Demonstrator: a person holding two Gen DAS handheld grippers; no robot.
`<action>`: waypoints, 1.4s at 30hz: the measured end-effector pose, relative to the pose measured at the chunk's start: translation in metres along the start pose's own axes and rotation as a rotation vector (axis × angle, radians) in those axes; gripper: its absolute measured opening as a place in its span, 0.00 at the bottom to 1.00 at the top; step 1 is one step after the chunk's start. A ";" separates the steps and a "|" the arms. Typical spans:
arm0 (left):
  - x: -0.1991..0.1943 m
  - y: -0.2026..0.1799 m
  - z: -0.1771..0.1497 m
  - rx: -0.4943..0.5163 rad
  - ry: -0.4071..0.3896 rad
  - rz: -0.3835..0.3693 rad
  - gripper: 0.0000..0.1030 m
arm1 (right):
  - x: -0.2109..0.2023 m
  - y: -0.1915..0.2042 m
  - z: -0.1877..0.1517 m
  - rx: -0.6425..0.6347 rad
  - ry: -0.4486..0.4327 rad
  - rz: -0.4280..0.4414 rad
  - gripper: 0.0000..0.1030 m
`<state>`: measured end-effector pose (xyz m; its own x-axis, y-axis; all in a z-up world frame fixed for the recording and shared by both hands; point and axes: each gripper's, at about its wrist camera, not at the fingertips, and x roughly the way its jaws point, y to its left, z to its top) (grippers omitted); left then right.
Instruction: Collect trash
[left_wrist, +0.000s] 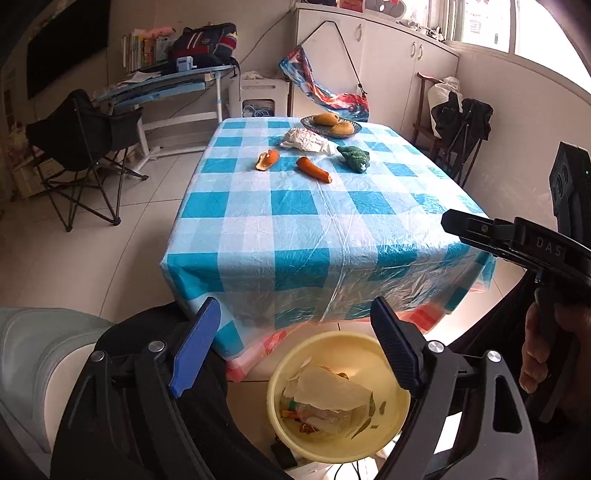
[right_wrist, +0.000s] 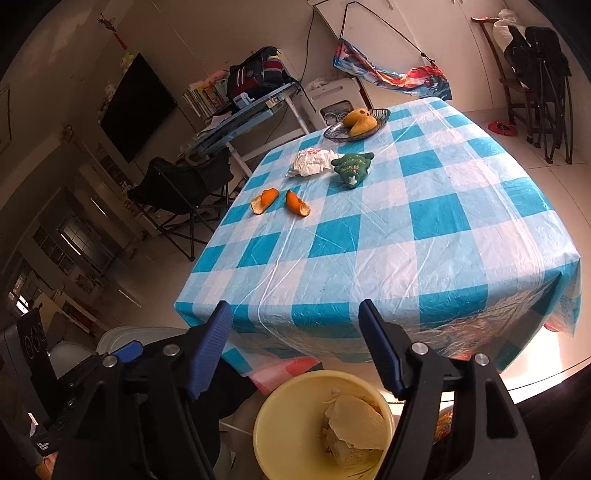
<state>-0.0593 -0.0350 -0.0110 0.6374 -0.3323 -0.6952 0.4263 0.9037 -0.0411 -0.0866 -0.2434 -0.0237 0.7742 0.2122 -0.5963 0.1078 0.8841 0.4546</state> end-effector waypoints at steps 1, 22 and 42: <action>-0.005 0.006 0.004 -0.009 -0.035 0.031 0.84 | -0.004 0.003 0.001 -0.022 -0.032 -0.023 0.73; 0.012 0.075 -0.003 -0.238 -0.067 0.128 0.93 | 0.014 0.044 -0.009 -0.308 -0.113 -0.227 0.89; 0.016 0.078 -0.004 -0.254 -0.045 0.131 0.93 | 0.014 0.044 -0.009 -0.305 -0.104 -0.223 0.89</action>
<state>-0.0181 0.0308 -0.0283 0.7064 -0.2152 -0.6743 0.1678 0.9764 -0.1359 -0.0765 -0.1977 -0.0182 0.8138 -0.0285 -0.5804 0.1020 0.9903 0.0944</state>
